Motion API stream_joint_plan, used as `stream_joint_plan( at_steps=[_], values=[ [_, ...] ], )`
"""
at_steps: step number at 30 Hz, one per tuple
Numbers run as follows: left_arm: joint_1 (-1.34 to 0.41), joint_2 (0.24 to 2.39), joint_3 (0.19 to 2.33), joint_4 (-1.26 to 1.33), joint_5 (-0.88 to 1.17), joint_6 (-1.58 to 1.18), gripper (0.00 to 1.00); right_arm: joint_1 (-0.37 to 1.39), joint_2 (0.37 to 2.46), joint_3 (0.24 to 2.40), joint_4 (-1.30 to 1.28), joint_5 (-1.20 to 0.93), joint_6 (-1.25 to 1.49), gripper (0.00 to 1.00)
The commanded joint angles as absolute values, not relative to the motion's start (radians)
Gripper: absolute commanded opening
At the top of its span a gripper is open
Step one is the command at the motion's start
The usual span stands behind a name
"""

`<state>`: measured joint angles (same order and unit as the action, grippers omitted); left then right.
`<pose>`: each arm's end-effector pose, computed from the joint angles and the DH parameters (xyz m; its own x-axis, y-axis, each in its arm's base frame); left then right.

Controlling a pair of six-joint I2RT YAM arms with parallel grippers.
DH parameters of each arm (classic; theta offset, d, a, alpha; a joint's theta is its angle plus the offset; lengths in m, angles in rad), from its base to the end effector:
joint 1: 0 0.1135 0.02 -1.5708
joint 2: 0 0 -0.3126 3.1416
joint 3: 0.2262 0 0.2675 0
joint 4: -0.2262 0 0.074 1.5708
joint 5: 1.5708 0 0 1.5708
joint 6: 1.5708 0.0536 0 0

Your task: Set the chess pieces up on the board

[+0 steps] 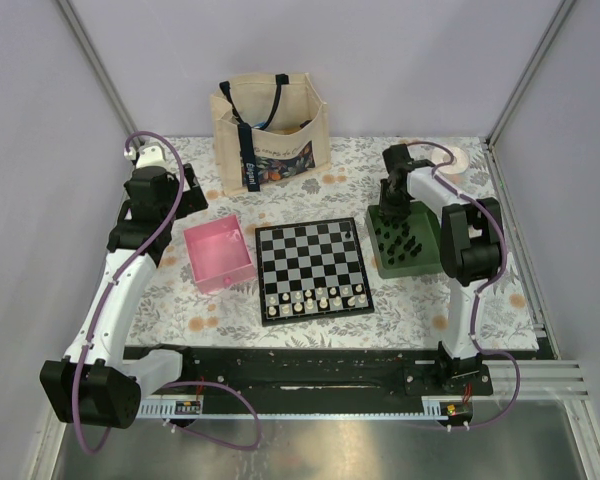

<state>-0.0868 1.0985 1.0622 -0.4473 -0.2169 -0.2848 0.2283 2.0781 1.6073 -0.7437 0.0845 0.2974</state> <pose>0.2524 -0.0104 0.3836 -0.4150 -0.2393 -0.8778 -0.2310 0.9609 -0.1527 0.4645 0.1033 0.2025 -0.9305 0.0836 -0.3567 0.0793 0.9965 0.0266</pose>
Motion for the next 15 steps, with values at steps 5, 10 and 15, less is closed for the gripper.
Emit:
stream_joint_plan(
  at_steps=[5, 10, 15],
  values=[
    [-0.084, 1.078, 1.069, -0.42, -0.207, -0.276, 0.99, 0.229, 2.013, 1.503, -0.58, 0.069, 0.278, 0.39],
    [-0.084, 1.08, 1.069, -0.42, -0.202, -0.276, 0.99, 0.229, 1.993, 1.477, -0.543, 0.061, 0.273, 0.37],
    [-0.084, 1.085, 1.071, -0.42, -0.198, -0.278, 0.99, 0.229, 1.948, 1.436, -0.497, 0.08, 0.27, 0.37]
  ],
)
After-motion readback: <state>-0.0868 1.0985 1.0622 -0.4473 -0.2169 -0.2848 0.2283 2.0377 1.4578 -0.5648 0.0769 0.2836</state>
